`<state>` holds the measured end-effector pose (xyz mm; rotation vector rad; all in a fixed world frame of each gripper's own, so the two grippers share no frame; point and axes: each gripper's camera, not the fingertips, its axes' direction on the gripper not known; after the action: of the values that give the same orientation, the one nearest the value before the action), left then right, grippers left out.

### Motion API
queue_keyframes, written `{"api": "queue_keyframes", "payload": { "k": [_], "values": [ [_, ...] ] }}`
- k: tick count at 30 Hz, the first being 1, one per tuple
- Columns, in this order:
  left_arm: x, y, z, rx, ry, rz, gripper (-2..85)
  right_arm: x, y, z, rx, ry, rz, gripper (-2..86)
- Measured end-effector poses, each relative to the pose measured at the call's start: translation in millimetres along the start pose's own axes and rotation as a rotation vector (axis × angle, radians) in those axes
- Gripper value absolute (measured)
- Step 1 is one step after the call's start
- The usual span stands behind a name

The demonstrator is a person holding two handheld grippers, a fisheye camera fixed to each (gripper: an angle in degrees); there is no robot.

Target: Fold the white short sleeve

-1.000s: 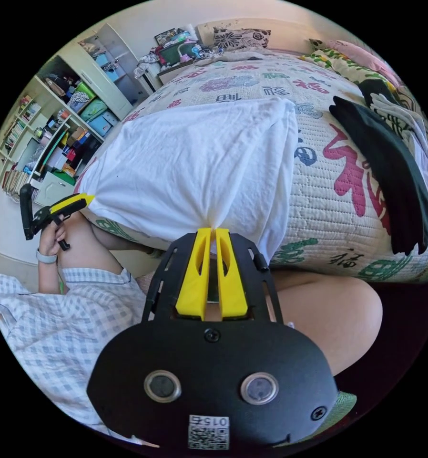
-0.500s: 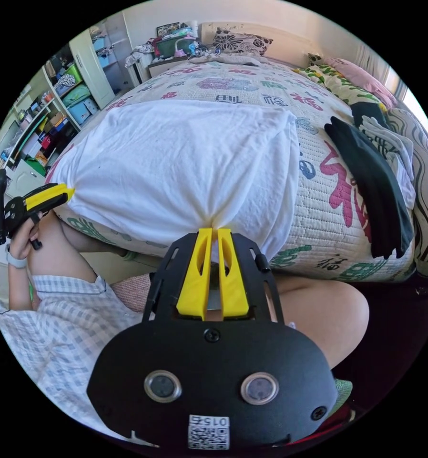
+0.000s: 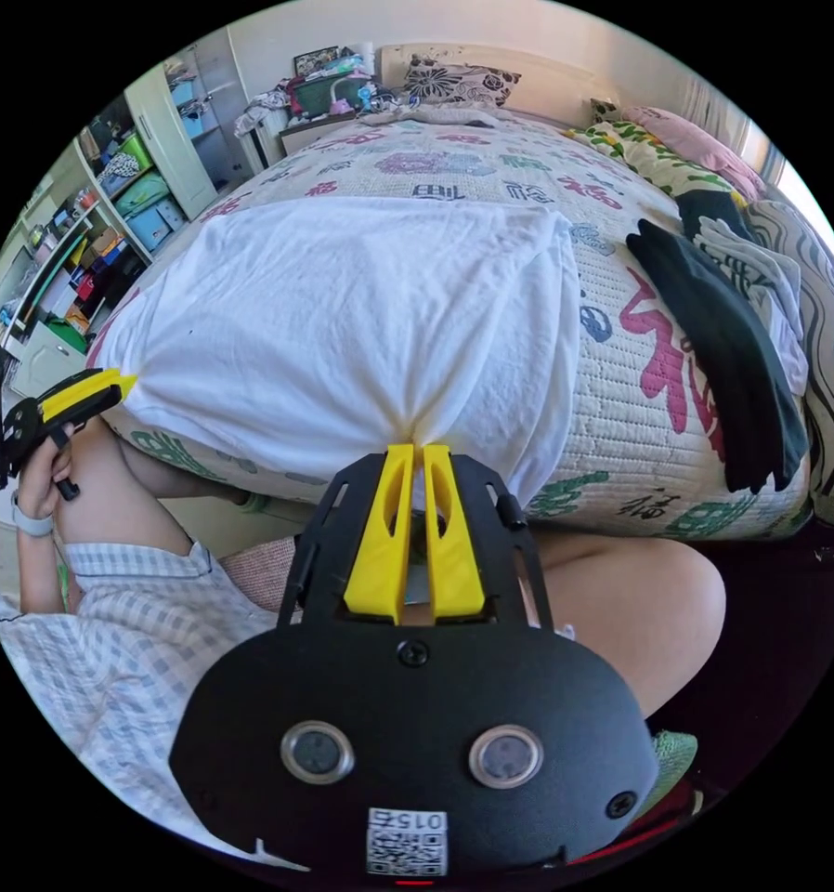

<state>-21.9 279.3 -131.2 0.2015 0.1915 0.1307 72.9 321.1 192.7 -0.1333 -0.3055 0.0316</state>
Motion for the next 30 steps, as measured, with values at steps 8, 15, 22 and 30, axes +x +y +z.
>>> {"api": "queue_keyframes", "payload": {
  "k": [8, 15, 22, 30],
  "values": [
    [-25.7, -7.3, 18.8, -0.014, 0.101, -0.033, 3.4, 21.4, -4.4, -7.3, -0.022, -0.083, -0.014, 4.2],
    [-98.1, -18.2, -16.4, 0.083, 0.205, -0.15, 7.8, 81.7, -10.6, -69.2, 0.128, -0.103, 0.082, 9.0],
    [-167.6, -135.0, 25.4, 0.15, 0.166, -0.287, 16.6, 135.0, -115.9, -75.5, 0.233, -0.127, 0.082, 12.3],
    [-173.8, -219.7, 127.1, -0.08, 0.197, -0.332, 18.1, 147.8, -192.8, -30.7, 0.019, -0.206, 0.094, 15.7]
  ]
}}
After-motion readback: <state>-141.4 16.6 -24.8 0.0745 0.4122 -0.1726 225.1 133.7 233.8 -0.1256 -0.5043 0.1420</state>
